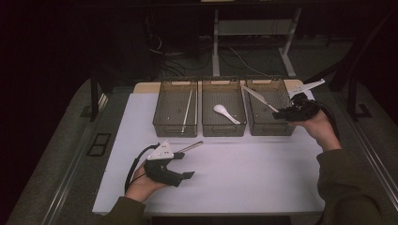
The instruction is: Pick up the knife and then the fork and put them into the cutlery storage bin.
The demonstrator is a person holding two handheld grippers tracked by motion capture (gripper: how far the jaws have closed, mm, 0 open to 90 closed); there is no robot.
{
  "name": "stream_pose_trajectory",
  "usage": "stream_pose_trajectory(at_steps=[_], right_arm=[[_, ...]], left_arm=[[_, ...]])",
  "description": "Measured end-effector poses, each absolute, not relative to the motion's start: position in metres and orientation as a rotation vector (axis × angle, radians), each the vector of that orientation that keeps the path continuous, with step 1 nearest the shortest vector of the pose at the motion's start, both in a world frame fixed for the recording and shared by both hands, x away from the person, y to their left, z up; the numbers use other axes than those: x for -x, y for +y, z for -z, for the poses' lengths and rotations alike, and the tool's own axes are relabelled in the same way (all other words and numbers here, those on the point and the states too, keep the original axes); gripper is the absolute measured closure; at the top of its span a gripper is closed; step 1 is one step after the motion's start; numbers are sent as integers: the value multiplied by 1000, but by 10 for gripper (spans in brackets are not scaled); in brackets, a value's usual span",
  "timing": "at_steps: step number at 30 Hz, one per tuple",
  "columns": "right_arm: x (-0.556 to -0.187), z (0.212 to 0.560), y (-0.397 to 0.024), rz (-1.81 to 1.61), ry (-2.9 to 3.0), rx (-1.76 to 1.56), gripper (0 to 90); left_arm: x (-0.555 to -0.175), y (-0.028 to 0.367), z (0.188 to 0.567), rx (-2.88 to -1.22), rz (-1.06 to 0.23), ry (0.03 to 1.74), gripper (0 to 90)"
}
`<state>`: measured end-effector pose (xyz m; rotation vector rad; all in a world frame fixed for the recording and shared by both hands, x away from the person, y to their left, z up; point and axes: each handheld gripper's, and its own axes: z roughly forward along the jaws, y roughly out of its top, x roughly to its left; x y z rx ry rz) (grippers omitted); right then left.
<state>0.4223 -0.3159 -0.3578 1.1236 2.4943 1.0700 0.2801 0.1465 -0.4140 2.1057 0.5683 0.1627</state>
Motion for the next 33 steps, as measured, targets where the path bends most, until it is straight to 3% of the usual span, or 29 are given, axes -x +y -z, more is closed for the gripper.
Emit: stream_pose_trajectory(at_steps=[12,26,33], right_arm=[[-453,370,-327,-943,2395,-1383,775],[-469,395,-314,-767,2460,-1452,766],[-460,384,-321,-966,2347,-1468,593]], left_arm=[[-281,145,417,-2122,-156,569,194],[-282,143,420,-2148,-135,558,186],[-284,145,419,-2143,-142,572,186]])
